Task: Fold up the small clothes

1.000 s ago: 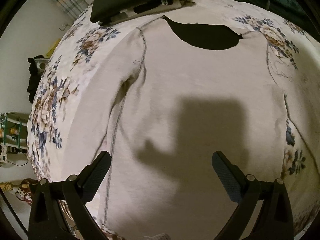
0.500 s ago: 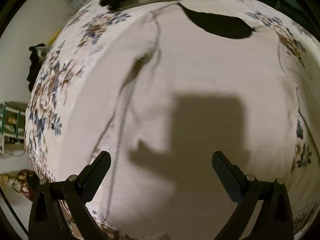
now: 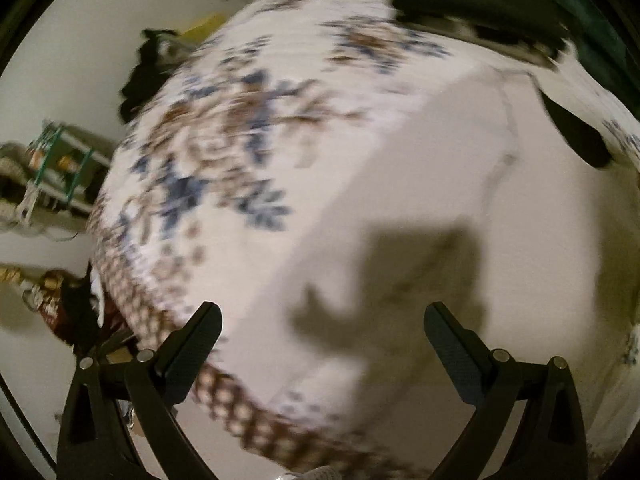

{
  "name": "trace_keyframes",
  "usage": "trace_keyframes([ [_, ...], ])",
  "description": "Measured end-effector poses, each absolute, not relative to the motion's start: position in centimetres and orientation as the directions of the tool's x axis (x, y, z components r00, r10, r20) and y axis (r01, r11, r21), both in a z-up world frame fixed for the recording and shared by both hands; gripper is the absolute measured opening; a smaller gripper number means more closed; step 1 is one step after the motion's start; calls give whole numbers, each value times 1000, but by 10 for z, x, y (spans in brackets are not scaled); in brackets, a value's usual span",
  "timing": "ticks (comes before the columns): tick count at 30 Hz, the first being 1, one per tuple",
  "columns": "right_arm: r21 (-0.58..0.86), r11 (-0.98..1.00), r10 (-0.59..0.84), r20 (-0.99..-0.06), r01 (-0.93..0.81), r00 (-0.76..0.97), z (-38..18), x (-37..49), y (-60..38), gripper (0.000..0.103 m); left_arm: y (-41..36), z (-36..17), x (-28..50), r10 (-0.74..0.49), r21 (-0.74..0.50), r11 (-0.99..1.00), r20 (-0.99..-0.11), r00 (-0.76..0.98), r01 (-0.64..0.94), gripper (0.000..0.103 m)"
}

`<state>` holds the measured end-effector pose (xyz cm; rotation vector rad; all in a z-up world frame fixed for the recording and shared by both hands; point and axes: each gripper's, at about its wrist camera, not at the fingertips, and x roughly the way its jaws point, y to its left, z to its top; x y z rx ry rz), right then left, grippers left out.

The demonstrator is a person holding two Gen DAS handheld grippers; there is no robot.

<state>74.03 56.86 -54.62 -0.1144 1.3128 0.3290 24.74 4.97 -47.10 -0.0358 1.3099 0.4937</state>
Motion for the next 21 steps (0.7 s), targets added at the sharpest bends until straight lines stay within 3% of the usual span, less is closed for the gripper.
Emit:
trace_keyframes([
  [5, -33, 774, 57, -991, -633, 122, -601, 650, 713, 7, 111, -475, 217, 375, 286, 853, -918, 131, -436, 103],
  [13, -57, 750, -50, -998, -659, 30, -645, 573, 738, 10, 172, -502, 187, 318, 247, 833, -946, 63, -495, 103],
  [15, 23, 788, -17, -998, -615, -59, -648, 570, 728, 27, 186, -507, 181, 273, 203, 834, -960, 64, -513, 103],
  [17, 125, 850, 67, -989, -512, -131, -640, 570, 703, 54, 200, -510, 175, 192, 123, 837, -979, 76, -533, 103],
  [21, 201, 942, 167, -975, -269, -144, -620, 564, 633, 58, 226, -524, 156, -3, -72, 796, -993, 115, -601, 103],
])
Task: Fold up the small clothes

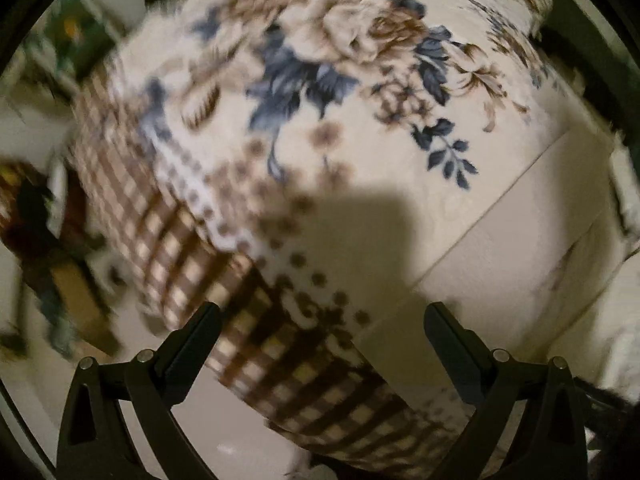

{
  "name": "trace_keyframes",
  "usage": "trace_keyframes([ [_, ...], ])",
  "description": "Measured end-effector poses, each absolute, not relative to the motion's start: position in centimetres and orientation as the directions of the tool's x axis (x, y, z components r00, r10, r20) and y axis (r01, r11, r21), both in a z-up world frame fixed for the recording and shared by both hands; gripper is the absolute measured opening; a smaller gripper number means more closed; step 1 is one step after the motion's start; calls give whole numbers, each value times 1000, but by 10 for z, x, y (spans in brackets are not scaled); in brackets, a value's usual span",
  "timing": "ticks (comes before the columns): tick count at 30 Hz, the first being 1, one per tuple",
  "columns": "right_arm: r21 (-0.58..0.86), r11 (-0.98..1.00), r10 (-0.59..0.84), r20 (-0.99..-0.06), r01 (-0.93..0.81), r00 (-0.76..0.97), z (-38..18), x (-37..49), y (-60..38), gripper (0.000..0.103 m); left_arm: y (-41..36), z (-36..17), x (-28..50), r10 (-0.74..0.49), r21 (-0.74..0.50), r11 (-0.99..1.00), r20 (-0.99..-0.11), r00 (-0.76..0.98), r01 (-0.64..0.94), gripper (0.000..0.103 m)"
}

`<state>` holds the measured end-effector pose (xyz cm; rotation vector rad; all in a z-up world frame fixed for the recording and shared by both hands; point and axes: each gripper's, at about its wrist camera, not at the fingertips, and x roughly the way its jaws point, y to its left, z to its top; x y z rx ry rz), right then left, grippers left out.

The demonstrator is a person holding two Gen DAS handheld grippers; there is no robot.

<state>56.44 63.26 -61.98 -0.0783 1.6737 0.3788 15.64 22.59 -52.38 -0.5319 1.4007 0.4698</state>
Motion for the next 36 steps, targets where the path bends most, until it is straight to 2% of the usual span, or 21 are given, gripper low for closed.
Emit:
trace_keyframes([
  [4, 218, 976, 215, -967, -3, -134, -617, 546, 554, 58, 233, -552, 146, -239, -293, 719, -956, 172, -630, 103],
  [7, 231, 963, 250, -958, 139, -139, -625, 522, 508, 58, 217, -564, 150, -302, -358, 698, -932, 198, -620, 100],
  [8, 230, 959, 254, -956, 164, -144, -628, 517, 494, 58, 209, -567, 154, -310, -365, 699, -930, 199, -615, 91],
  [9, 224, 958, 251, -957, 178, -148, -632, 506, 483, 58, 202, -568, 158, -304, -366, 710, -930, 207, -602, 64],
  [10, 208, 961, 236, -960, 182, -153, -635, 494, 471, 58, 194, -569, 163, -270, -331, 739, -943, 192, -586, 45],
  [11, 201, 963, 229, -961, 181, -152, -636, 486, 456, 58, 183, -570, 170, -223, -272, 780, -962, 155, -564, 16],
  [12, 198, 964, 225, -963, 178, -146, -636, 473, 444, 58, 173, -566, 174, -176, -228, 806, -973, 146, -547, 7],
  [15, 201, 965, 224, -965, 171, -133, -630, 451, 407, 58, 152, -536, 178, -56, -156, 838, -978, 202, -523, 6],
  [20, 230, 953, 254, -961, 195, -107, -617, 396, 331, 58, 97, -458, 186, 30, -108, 915, -943, 331, -389, 6],
  [25, 249, 933, 280, -956, 259, -88, -602, 331, 229, 58, -15, -407, 195, -88, -133, 987, -912, 400, -86, 6],
  [30, 237, 913, 276, -958, 332, -75, -595, 260, 126, 58, -153, -414, 188, -229, -165, 964, -913, 337, 208, 6],
  [33, 229, 902, 277, -957, 365, -83, -584, 257, 38, 58, -205, -436, 180, -273, -190, 935, -925, 264, 301, 6],
  [36, 238, 894, 289, -954, 378, -82, -579, 224, -16, 58, -219, -454, 176, -260, -192, 935, -943, 208, 298, 11],
])
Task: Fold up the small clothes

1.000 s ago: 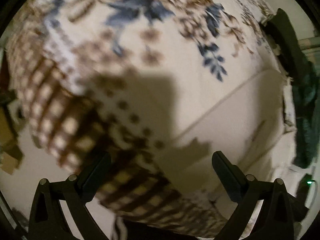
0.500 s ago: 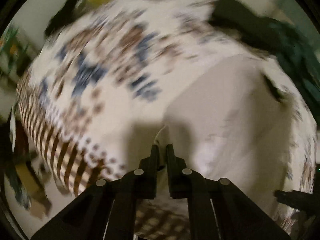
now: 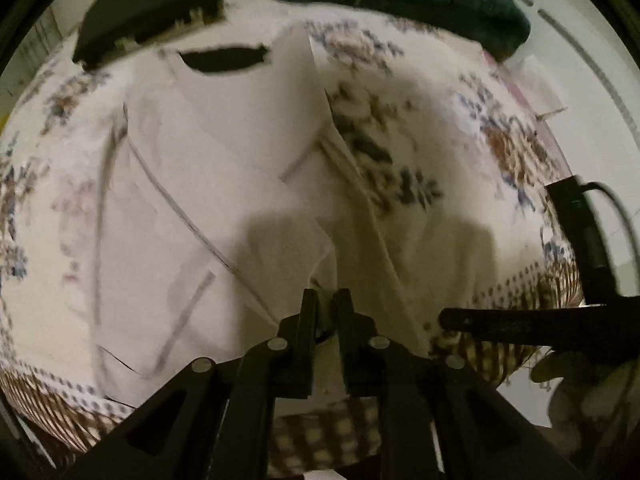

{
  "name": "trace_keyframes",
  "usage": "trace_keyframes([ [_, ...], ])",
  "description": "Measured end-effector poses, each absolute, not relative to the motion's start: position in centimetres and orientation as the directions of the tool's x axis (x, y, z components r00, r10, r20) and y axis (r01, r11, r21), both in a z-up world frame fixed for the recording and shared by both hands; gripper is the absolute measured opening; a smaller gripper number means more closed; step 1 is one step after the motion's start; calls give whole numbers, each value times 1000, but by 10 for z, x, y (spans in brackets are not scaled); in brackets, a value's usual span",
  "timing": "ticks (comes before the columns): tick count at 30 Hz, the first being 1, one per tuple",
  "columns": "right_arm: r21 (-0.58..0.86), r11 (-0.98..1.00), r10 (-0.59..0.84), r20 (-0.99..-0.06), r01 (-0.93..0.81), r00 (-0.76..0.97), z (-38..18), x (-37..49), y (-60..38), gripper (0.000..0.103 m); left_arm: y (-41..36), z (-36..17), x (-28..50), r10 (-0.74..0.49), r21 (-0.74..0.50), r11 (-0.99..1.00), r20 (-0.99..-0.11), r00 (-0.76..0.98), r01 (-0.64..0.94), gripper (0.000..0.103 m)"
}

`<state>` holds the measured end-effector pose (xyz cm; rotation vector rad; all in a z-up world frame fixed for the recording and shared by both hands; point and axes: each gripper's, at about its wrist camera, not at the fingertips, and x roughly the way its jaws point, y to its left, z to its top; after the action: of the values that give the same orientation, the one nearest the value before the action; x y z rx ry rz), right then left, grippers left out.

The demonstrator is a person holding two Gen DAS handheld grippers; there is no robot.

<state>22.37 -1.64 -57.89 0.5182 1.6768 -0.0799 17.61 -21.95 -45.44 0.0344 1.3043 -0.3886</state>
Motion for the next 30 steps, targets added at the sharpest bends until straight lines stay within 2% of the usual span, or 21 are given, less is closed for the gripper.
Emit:
trace_keyframes([
  [1, 244, 893, 295, -952, 379, -83, -577, 215, -41, 58, -219, -458, 175, -247, -185, 941, -948, 200, 284, 11],
  [2, 254, 889, 306, -949, 381, -81, -574, 209, -67, 58, -215, -461, 175, -224, -170, 950, -955, 193, 263, 20],
  [3, 265, 885, 316, -946, 383, -76, -572, 199, -84, 58, -210, -463, 176, -208, -161, 957, -960, 185, 243, 46],
  [4, 281, 879, 331, -941, 384, -67, -568, 185, -105, 59, -204, -466, 179, -199, -159, 962, -964, 174, 220, 64],
  [5, 294, 875, 342, -938, 385, -61, -571, 195, -123, 60, -190, -467, 181, -194, -163, 969, -967, 167, 184, 92],
  [10, 415, 821, 459, -888, 392, -19, -564, 196, -167, 62, -96, -463, 186, -114, -118, 993, -972, 207, -7, 93],
  [15, 509, 775, 566, -822, 374, -54, -582, 193, -194, 62, -1, -488, 175, -62, -92, 976, -986, 157, -195, 93],
  [22, 528, 756, 614, -777, 388, -139, -613, 169, -227, 62, 44, -537, 155, -187, -188, 954, -982, 26, -235, 91],
  [23, 526, 756, 614, -776, 389, -144, -617, 166, -231, 62, 44, -542, 151, -203, -202, 952, -979, 19, -228, 87],
  [25, 522, 756, 614, -775, 396, -151, -615, 151, -247, 62, 43, -545, 145, -203, -203, 955, -979, 22, -217, 63],
  [26, 523, 748, 619, -772, 408, -145, -613, 144, -258, 59, 43, -545, 142, -199, -200, 956, -980, 26, -216, 30],
  [27, 522, 744, 619, -774, 418, -134, -609, 149, -269, 54, 44, -544, 139, -208, -209, 953, -978, 25, -219, 5],
  [29, 513, 738, 611, -783, 439, -112, -601, 134, -299, 11, 44, -535, 134, -215, -219, 949, -976, 42, -228, 4],
  [30, 510, 736, 607, -788, 446, -102, -595, 127, -314, 5, 45, -529, 131, -215, -220, 949, -975, 48, -227, 4],
])
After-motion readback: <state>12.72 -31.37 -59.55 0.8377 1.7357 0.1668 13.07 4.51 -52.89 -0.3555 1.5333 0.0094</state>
